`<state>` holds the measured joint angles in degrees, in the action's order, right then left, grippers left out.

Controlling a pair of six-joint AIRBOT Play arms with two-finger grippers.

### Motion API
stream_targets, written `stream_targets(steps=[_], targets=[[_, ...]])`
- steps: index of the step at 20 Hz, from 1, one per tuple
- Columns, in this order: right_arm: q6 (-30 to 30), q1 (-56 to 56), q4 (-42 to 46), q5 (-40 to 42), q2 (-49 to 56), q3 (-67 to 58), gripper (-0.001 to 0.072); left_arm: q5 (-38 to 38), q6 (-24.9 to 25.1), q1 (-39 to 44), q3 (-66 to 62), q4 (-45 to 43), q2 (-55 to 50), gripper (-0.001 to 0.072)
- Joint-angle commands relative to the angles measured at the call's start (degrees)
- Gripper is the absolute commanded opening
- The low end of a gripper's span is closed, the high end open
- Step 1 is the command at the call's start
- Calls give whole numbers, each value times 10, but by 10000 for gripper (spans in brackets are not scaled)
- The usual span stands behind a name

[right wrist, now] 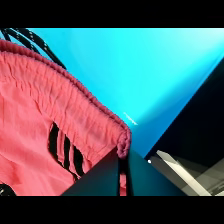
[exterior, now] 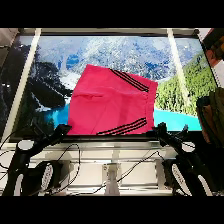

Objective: Fold the clothes and pants, and hang the long-sleeved shirts on hangers.

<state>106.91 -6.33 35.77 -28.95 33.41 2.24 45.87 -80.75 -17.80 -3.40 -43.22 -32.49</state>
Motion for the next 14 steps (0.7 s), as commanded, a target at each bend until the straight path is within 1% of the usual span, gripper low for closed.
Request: stream_targets(steps=[1, 3, 5, 7, 10, 11, 12, 13, 14], targets=[[0, 1, 0, 0, 0, 0, 17, -12, 9, 41, 2, 4, 0, 540], [0, 1, 0, 0, 0, 0, 17, -42, 6, 87, 5, 4, 0, 540], [0, 1, 0, 0, 0, 0, 17, -81, -16, 126, 5, 4, -13, 540], [0, 1, 0, -2, 0, 0, 17, -108, -30, 144, 5, 5, -39, 540], [0, 1, 0, -5, 0, 0, 17, -108, -30, 147, 5, 5, -80, 527], [0, 1, 0, -6, 0, 0, 17, -110, -30, 147, 5, 5, -85, 472], [0, 1, 0, -6, 0, 0, 17, -115, -30, 147, 5, 5, -85, 352], [0, 1, 0, -6, 0, 0, 17, -123, -30, 147, 4, 5, -85, 266], [0, 1, 0, -6, 0, 0, 17, -129, -30, 147, 2, 5, -85, 238]])
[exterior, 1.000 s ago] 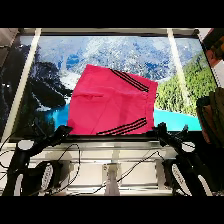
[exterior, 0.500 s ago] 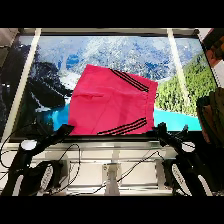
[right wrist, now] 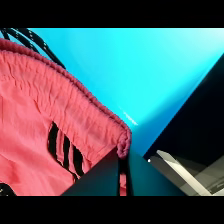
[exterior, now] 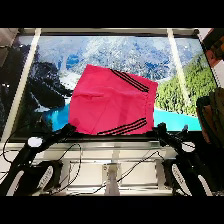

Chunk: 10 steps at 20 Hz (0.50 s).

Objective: Fold the clothes and pants, and hang the long-sleeved shirts on hangers.

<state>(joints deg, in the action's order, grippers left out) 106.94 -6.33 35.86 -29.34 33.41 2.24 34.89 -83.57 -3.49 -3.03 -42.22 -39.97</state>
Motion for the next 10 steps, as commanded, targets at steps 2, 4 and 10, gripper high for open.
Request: stream_targets(steps=[2, 4, 10], targets=[[0, 1, -1, -2, 0, 0, 17, -26, -1, 4, -10, -5, -10, 220], [0, 1, -1, -2, 0, 0, 17, -26, 0, 4, -21, -5, -10, 218], [-60, 1, 0, -74, -1, -42, 17, -23, 5, 4, -84, -6, -10, 15]])
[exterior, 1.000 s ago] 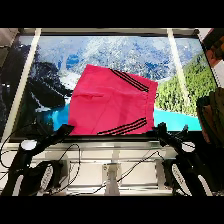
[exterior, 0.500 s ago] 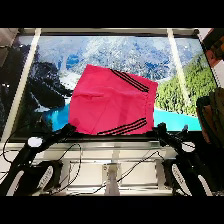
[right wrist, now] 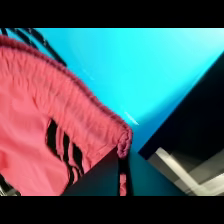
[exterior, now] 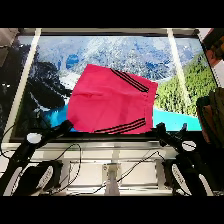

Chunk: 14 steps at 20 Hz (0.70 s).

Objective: Fold the clothes and pants, and hang the long-sleeved shirts on hangers.

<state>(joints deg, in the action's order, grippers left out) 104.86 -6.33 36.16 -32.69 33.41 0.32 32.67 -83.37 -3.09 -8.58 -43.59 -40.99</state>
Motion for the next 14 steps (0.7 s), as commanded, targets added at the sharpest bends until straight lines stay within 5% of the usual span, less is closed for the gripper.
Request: stream_targets(steps=[1, 3, 8, 14], targets=[[-42, 1, -3, -67, -1, -40, 17, 5, 10, 0, -43, 8, 1, 15], [-43, 1, -3, -115, -1, -75, 17, 39, 59, 0, -75, 8, 1, 14], [-39, 1, -3, -181, -2, -150, 17, 120, 62, 0, -142, -1, 16, 12], [19, 0, -2, -154, -52, -210, 17, 83, -58, -2, -151, -87, 157, 10]])
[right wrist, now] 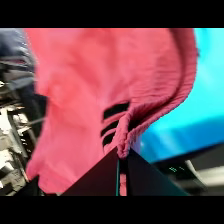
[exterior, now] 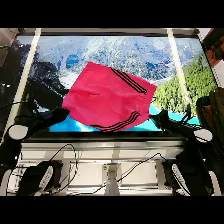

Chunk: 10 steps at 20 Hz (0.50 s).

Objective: Fold the clothes and pants, and hang the long-sleeved shirts on hangers.

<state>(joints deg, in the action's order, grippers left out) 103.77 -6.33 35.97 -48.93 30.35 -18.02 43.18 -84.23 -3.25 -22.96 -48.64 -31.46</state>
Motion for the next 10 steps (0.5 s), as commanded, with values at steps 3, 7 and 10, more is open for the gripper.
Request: stream_targets(steps=[3, 7, 10], targets=[[49, 0, 3, 9, -43, -33, 17, -61, -100, 0, -28, -36, 118, 9], [49, 0, 4, 10, -45, -33, 17, -1, -123, 0, -81, -58, 147, 7], [53, 1, -8, 7, -45, -34, 17, 59, -146, 0, -88, -69, 158, 7]])
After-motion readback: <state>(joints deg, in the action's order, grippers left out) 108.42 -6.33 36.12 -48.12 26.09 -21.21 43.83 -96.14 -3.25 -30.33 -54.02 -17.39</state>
